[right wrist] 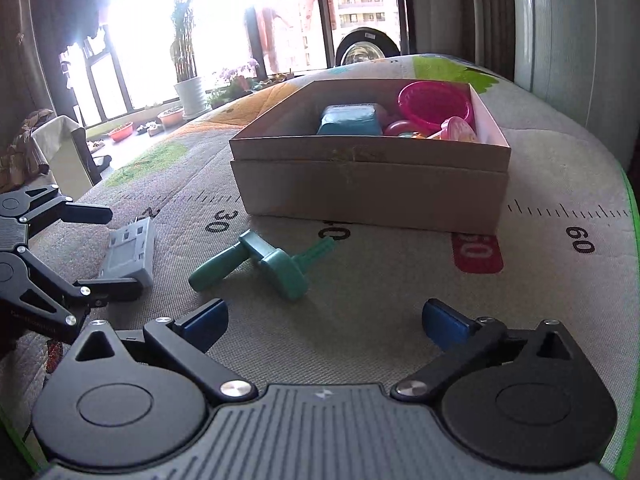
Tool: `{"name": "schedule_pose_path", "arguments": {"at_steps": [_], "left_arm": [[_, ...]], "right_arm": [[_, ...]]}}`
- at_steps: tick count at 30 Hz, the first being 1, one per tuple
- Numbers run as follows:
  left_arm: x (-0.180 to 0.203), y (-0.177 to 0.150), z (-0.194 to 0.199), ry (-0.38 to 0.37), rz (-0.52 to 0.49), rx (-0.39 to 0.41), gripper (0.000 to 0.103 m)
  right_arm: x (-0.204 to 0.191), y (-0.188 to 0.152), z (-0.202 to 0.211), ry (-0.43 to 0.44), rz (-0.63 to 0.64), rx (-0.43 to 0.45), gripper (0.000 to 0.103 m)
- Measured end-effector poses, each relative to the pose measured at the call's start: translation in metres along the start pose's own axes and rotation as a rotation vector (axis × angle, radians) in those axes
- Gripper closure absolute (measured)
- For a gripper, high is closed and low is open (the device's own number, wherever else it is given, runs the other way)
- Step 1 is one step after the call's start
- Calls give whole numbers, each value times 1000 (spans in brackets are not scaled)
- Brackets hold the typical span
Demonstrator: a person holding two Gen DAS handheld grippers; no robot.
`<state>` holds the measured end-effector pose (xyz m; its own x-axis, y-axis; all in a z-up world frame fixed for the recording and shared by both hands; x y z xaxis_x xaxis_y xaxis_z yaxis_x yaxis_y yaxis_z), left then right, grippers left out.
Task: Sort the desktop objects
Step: 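Grasp the white-blue case with the left tool while the right tool regrasps the crank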
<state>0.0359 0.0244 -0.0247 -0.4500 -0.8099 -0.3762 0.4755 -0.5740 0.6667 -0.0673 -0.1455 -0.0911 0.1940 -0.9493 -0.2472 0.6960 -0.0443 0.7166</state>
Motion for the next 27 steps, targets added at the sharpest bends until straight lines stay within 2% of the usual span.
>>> {"name": "schedule_pose_path", "arguments": {"at_steps": [3, 8, 13, 20, 24, 27], "left_arm": [[-15, -4, 0, 26, 32, -18, 1], [-24, 3, -14, -38, 53, 8, 0], [-41, 9, -42, -81, 193, -28, 0], [-19, 9, -36, -132, 218, -5, 0], [-2, 11, -27, -151, 192, 20, 0], [10, 11, -18, -165, 176, 41, 0]], "right_arm": [[-1, -1, -2, -10, 16, -11, 0], [-6, -3, -5, -40, 61, -30, 0], [-5, -4, -3, -32, 62, -24, 0], [-3, -1, -1, -16, 35, -15, 0], [-7, 5, -2, -30, 1, -1, 0], [-13, 15, -3, -20, -53, 15, 7]]}}
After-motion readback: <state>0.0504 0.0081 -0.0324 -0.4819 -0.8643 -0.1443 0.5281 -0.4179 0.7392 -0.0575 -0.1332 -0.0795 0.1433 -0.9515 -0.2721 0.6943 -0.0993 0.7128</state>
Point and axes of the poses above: each gripper's, at about its wrist camera, not at the fingertips, and z roughly against the way its jaws point, x to its right, y to its top, the point moved 6 cm from there along -z, roughly the way its jaws point, and after that the axes turned 10 degrees about -z, right-handed, at the moved point
